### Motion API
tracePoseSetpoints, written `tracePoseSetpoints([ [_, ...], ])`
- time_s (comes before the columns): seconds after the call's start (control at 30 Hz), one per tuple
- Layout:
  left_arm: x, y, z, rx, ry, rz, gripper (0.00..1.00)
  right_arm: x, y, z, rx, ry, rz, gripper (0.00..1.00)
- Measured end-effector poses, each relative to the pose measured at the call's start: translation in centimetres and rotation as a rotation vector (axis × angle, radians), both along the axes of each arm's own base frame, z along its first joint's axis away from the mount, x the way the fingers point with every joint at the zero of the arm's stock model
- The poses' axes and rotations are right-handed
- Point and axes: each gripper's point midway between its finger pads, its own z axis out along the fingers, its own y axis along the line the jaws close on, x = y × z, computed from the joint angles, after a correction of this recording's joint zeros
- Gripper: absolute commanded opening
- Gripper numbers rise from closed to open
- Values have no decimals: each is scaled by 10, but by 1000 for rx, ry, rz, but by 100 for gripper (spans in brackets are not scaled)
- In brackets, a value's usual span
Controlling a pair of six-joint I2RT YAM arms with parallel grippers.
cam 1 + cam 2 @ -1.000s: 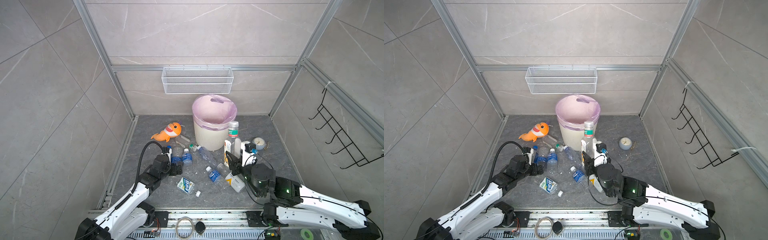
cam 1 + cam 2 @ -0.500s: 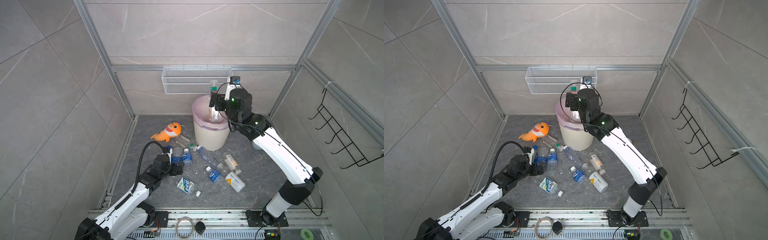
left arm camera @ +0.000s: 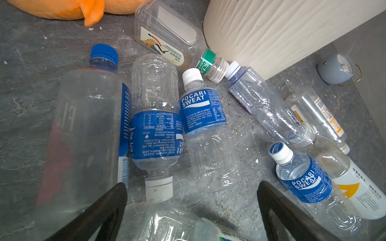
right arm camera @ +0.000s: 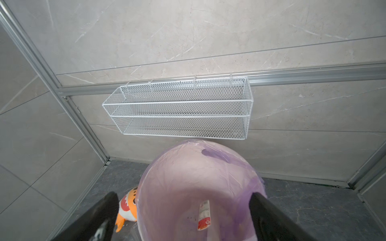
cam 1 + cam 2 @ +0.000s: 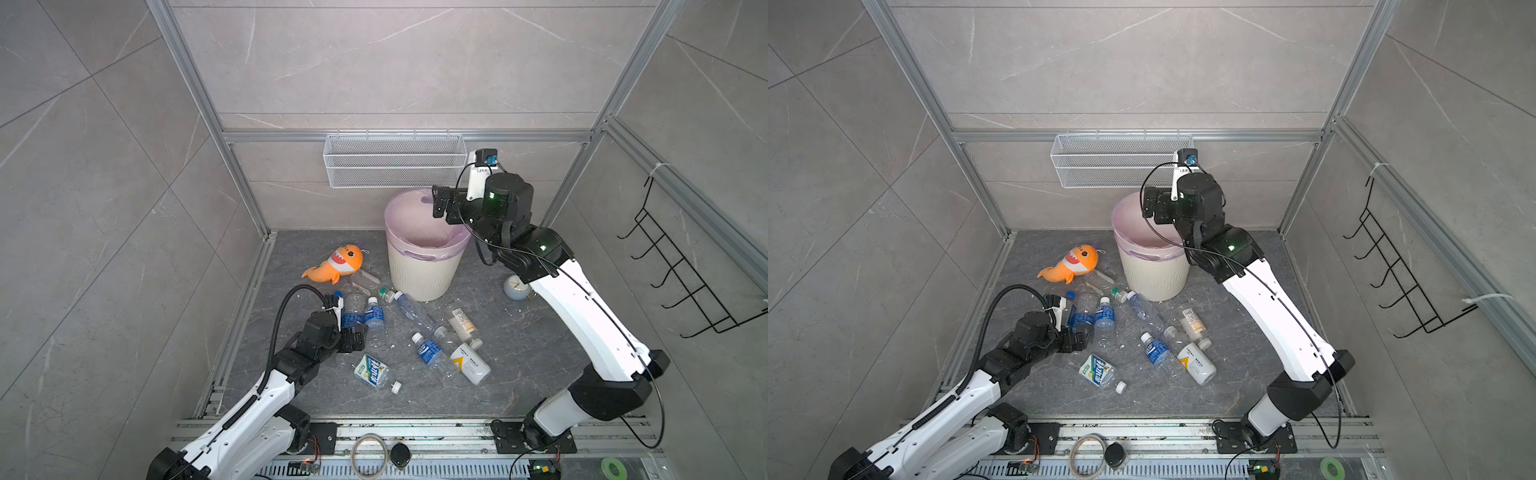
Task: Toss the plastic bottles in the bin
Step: 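Carry the bottle over the pink-lined bin and open the right gripper, then move the right gripper back down to the white-and-blue labelled bottle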
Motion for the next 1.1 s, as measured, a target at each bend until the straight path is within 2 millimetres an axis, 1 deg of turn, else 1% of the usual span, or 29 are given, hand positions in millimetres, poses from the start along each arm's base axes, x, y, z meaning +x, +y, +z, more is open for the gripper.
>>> tracePoseSetpoints([
  [0.07, -1, -1, 2, 6, -2, -3, 100, -9, 0, -4, -2, 8, 26, 99],
  [0.17, -1, -6, 11, 2, -16, -13, 100, -20, 3, -24, -22, 44, 64, 99],
  [0.27, -3, -11, 21, -9, -35, -33, 100, -26, 7, -51, -56, 96, 88, 99],
  [0.43, -5, -21, 46, -23, -75, -60, 100, -36, 15, -95, -116, 186, 133, 99],
  [0.5, -6, -23, 51, -16, -88, -63, 100, -43, 19, -111, -136, 215, 159, 99],
  [0.57, -8, -24, 51, 5, -88, -62, 100, -52, 24, -126, -159, 243, 188, 99],
  [0.67, -11, -26, 47, 44, -74, -67, 99, -68, 30, -149, -197, 283, 233, 99],
  [0.87, -13, -24, 34, 107, -33, -62, 92, -111, 58, -189, -275, 333, 369, 94],
  [0.97, -11, -25, 38, 108, -35, -64, 91, -134, 71, -209, -312, 355, 432, 92],
  [1.1, -3, -31, 52, 108, -56, -68, 89, -156, 86, -230, -346, 373, 493, 91],
])
